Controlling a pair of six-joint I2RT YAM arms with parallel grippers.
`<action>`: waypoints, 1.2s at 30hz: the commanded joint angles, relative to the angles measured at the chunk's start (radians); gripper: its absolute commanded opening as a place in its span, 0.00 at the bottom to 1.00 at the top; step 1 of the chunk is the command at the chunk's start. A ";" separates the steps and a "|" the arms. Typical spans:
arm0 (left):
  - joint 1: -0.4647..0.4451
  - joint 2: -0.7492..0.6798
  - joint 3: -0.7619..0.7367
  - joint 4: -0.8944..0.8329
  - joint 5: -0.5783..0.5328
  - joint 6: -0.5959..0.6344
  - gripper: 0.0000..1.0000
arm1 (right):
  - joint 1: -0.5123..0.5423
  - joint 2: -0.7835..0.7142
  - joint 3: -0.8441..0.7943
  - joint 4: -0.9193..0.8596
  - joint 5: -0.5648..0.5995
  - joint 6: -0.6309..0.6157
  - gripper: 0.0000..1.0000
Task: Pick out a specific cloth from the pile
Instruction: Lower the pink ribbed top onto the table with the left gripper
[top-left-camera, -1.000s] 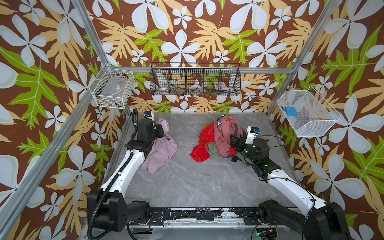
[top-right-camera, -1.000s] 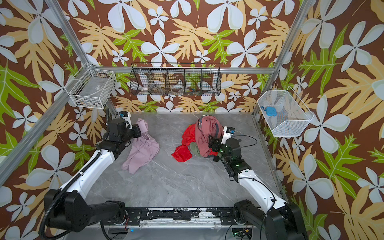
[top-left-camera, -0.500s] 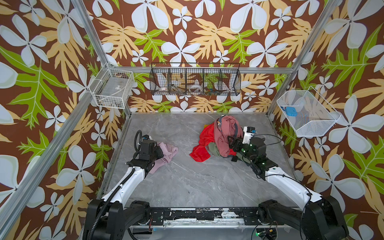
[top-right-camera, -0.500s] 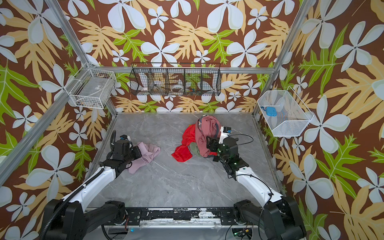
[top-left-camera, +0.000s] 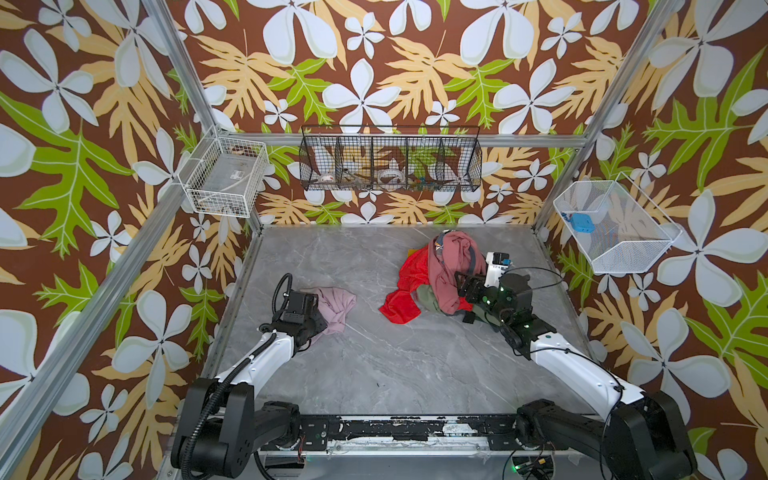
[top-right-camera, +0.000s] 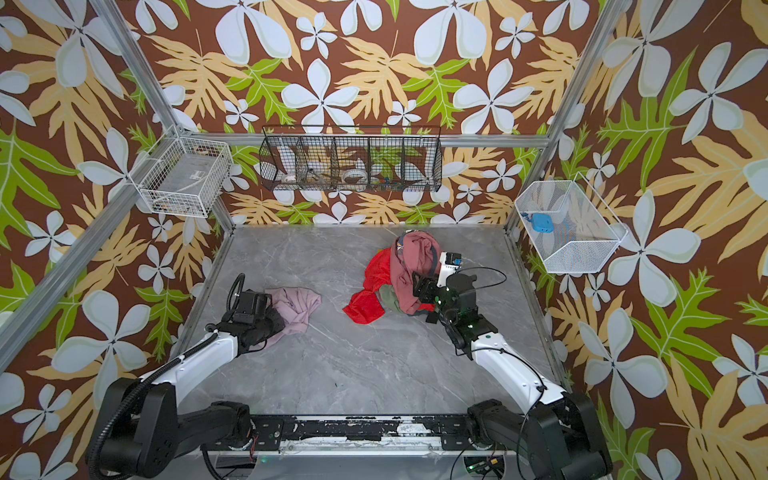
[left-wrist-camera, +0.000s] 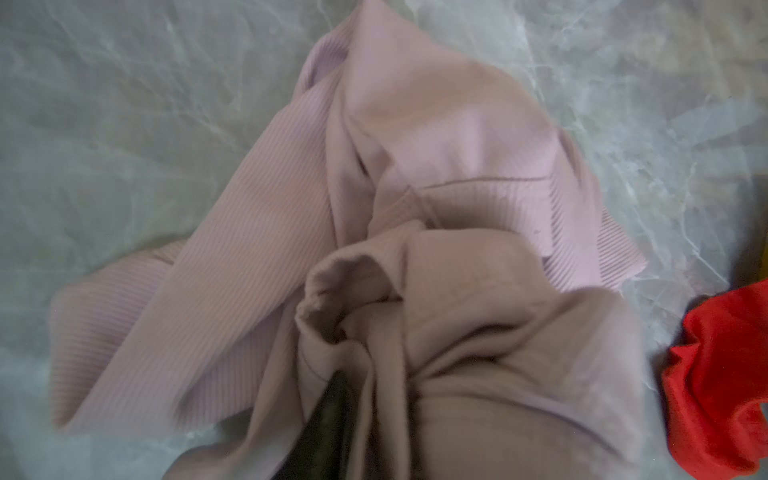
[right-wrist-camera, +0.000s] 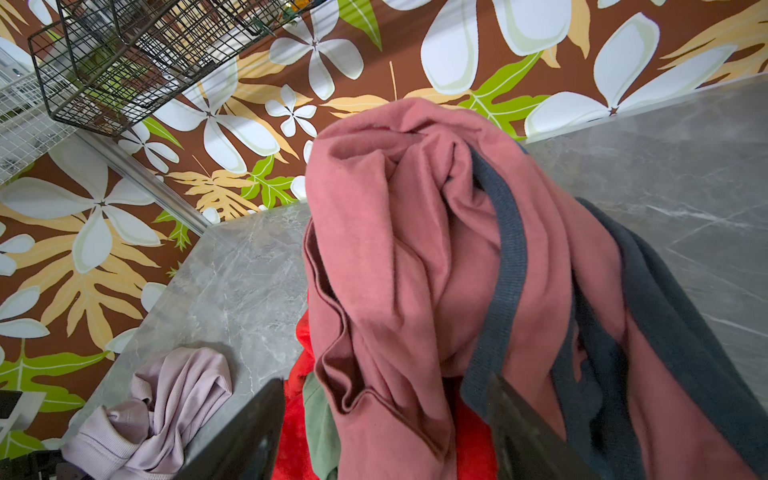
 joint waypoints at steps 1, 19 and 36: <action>0.001 -0.025 0.001 -0.071 -0.033 -0.037 0.58 | 0.002 0.007 0.009 -0.001 0.001 -0.018 0.76; -0.146 -0.224 0.253 -0.384 -0.356 -0.030 0.75 | 0.002 0.032 0.054 -0.044 0.021 -0.070 0.77; -0.129 0.201 0.342 -0.247 -0.144 0.237 0.90 | 0.002 -0.039 0.041 -0.106 0.033 -0.106 0.77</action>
